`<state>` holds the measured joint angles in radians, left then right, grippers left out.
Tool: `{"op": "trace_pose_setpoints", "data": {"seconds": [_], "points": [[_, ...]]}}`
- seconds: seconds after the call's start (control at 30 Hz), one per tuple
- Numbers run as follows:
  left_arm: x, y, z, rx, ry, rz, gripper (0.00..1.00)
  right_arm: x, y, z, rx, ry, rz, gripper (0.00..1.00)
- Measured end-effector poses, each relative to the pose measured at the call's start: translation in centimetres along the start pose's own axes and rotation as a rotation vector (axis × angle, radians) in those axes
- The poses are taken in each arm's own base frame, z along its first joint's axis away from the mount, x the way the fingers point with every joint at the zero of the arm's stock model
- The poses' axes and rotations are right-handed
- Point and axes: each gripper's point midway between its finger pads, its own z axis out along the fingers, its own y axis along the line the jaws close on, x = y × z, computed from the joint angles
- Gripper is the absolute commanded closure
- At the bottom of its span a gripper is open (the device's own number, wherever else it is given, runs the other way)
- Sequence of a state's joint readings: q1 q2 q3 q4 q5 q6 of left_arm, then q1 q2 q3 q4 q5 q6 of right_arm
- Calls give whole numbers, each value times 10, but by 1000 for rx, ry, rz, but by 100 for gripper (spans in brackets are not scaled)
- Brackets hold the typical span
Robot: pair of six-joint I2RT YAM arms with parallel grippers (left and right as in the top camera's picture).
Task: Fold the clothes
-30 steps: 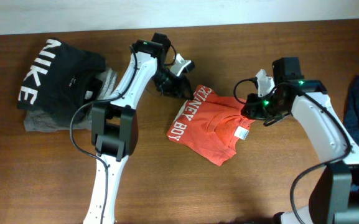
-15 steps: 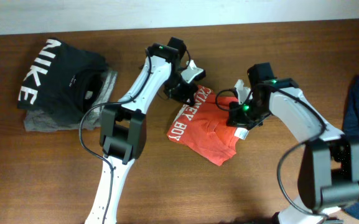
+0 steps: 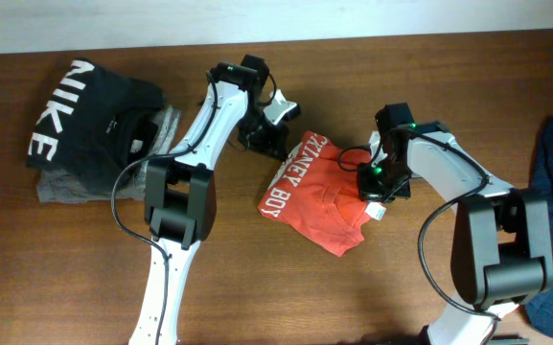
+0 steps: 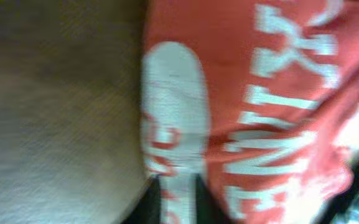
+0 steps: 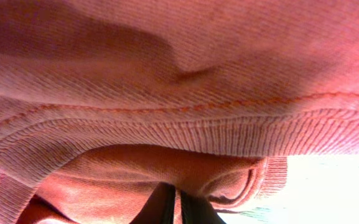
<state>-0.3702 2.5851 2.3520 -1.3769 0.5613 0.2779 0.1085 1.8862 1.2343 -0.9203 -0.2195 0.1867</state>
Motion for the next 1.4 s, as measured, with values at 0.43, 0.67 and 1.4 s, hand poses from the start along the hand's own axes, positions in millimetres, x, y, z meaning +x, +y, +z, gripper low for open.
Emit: {"op": "trace_pose_setpoints", "data": {"seconds": [0.43,0.67,1.4], "points": [[11,-21,-2,111,35,-44,45,3,-2,0,12,12,-28,75],[36,6,-36,97,81,-181,76,-8,22,-30,-88,-96,-182,96],[46,-11,-104,-179,45,-235,98,-51,10,15,-91,-116,-178,96]]}}
